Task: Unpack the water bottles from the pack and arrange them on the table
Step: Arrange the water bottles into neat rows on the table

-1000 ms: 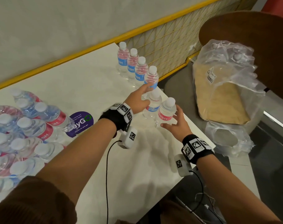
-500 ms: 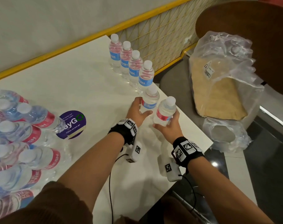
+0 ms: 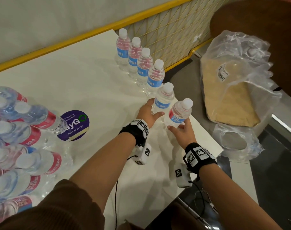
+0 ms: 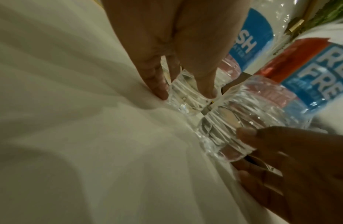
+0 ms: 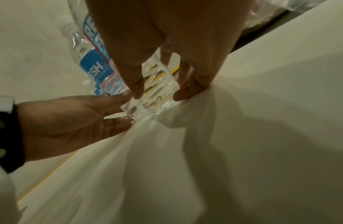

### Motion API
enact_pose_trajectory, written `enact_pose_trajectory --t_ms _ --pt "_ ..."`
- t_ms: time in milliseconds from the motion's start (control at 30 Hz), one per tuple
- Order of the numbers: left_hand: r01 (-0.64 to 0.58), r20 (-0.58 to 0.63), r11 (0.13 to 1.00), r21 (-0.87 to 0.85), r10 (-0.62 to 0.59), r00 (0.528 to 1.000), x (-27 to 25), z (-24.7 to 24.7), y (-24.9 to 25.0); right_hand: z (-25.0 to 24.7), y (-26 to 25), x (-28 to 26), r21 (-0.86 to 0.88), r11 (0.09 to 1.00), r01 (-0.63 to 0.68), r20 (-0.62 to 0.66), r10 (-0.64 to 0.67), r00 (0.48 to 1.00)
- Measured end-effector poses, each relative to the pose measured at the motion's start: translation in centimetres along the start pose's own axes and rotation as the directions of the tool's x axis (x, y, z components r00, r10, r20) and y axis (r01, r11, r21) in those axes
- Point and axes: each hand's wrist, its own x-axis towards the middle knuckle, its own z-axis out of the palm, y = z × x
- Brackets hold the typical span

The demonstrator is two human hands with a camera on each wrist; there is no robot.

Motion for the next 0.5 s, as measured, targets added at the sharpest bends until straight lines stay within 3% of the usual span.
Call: enact_pose_trajectory --t_ms 233,500 --pt "0.052 -0.076 0.998 -0.042 -0.055 0.996 0.5 0.3 -1.0 0.2 -0.3 0.8 -0.029 0.999 -0.029 -0.063 0.028 0.998" --pt "0.058 -0.024 0.998 -0.023 -0.058 0.998 1.8 0.3 -0.3 0.1 -0.1 1.6 -0.076 0.996 -0.054 -0.031 0.052 0.998"
